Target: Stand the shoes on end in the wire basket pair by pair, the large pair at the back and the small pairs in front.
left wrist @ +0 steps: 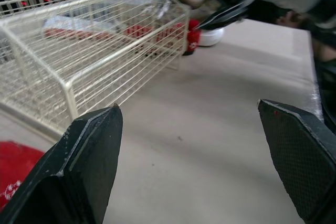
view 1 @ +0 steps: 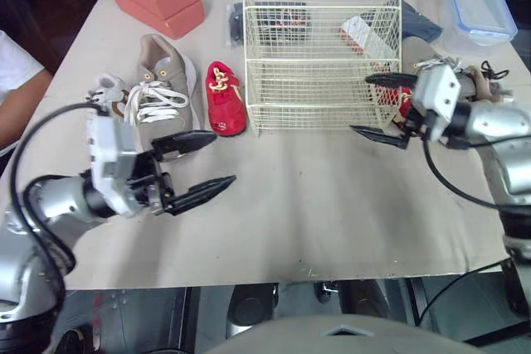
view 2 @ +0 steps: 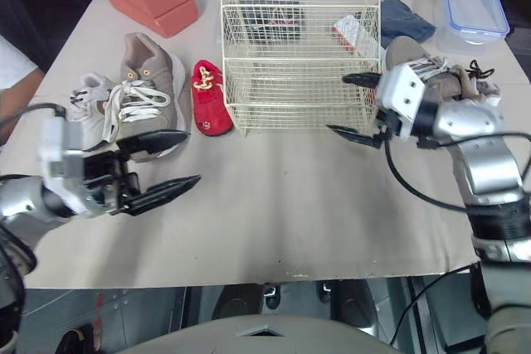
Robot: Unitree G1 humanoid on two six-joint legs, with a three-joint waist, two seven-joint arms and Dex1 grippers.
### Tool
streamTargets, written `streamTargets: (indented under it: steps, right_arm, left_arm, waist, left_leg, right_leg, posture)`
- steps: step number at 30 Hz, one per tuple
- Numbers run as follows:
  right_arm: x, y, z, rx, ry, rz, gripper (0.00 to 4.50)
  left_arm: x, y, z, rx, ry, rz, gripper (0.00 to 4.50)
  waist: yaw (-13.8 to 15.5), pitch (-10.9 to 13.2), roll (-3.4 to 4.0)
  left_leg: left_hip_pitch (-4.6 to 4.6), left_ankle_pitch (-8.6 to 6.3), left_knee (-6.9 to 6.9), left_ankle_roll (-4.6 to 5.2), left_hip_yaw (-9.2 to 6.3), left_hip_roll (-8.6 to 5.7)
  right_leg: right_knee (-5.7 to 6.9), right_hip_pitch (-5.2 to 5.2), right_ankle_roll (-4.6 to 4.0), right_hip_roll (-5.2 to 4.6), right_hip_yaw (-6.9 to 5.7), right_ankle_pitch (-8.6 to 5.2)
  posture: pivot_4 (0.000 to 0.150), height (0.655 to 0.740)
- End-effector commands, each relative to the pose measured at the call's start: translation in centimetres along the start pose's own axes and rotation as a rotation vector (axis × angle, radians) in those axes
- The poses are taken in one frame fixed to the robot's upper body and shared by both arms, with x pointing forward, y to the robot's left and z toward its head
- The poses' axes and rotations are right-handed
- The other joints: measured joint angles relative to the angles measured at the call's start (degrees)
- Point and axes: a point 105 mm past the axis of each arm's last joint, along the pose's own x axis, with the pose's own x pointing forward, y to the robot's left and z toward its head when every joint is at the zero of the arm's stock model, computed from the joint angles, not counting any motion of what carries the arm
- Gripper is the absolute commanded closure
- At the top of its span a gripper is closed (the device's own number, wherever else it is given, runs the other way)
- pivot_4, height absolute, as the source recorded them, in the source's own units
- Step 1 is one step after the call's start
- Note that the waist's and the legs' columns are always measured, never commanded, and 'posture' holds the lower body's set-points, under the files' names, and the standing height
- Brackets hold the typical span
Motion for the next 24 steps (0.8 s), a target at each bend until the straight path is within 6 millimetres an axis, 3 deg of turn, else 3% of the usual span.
streamTargets:
  steps: [1,10,17,21,24]
  right_arm:
    - [0.7,-1.8,1.6,-0.051,-0.039,0.004,0.19]
    - [0.7,-0.1,1.4,-0.067,0.022,0.238,0.19]
    - [0.6,-1.1,-0.8,-0.01,0.174,0.25,0.19]
    - [0.8,-1.9,-1.3,-0.03,0.218,0.243,1.38]
    - [0.8,-1.9,-1.8,-0.054,0.258,0.262,2.86]
  left_arm:
    - [-0.6,-0.3,2.7,0.069,-0.035,0.007,0.06]
    - [-1.0,-1.7,4.1,0.06,-0.033,0.036,0.06]
    - [-1.0,-2.4,3.6,0.031,0.01,0.033,0.06]
    - [-1.0,-2.3,3.6,0.032,0.015,0.046,0.0]
    - [-1.1,-2.2,3.5,0.034,0.019,0.059,0.0]
  waist:
    - [0.02,0.04,-0.01]
    - [0.06,0.23,-0.11]
    - [-0.03,0.25,-0.09]
    - [-0.02,0.25,-0.09]
    - [0.04,0.25,-0.1]
  left_leg:
    - [0.0,0.01,0.0,-0.01,0.0,0.0]
    - [-0.03,0.14,0.01,-0.24,0.02,-0.02]
    - [0.04,0.15,0.0,-0.26,0.04,0.01]
    - [0.02,0.15,0.0,-0.26,0.04,0.0]
    - [0.01,0.15,0.0,-0.27,0.03,0.0]
  right_leg:
    - [0.0,0.0,0.0,0.0,0.0,0.0]
    - [-0.02,0.02,0.0,-0.1,0.0,0.02]
    - [0.02,0.01,0.0,-0.05,0.0,0.01]
    - [0.02,0.01,-0.02,-0.05,0.0,0.02]
    - [0.01,0.01,-0.03,-0.05,0.0,0.03]
  posture:
    - [0.15,0.686]
    - [0.15,0.686]
    - [0.15,0.686]
    - [0.15,0.686]
    - [0.15,0.686]
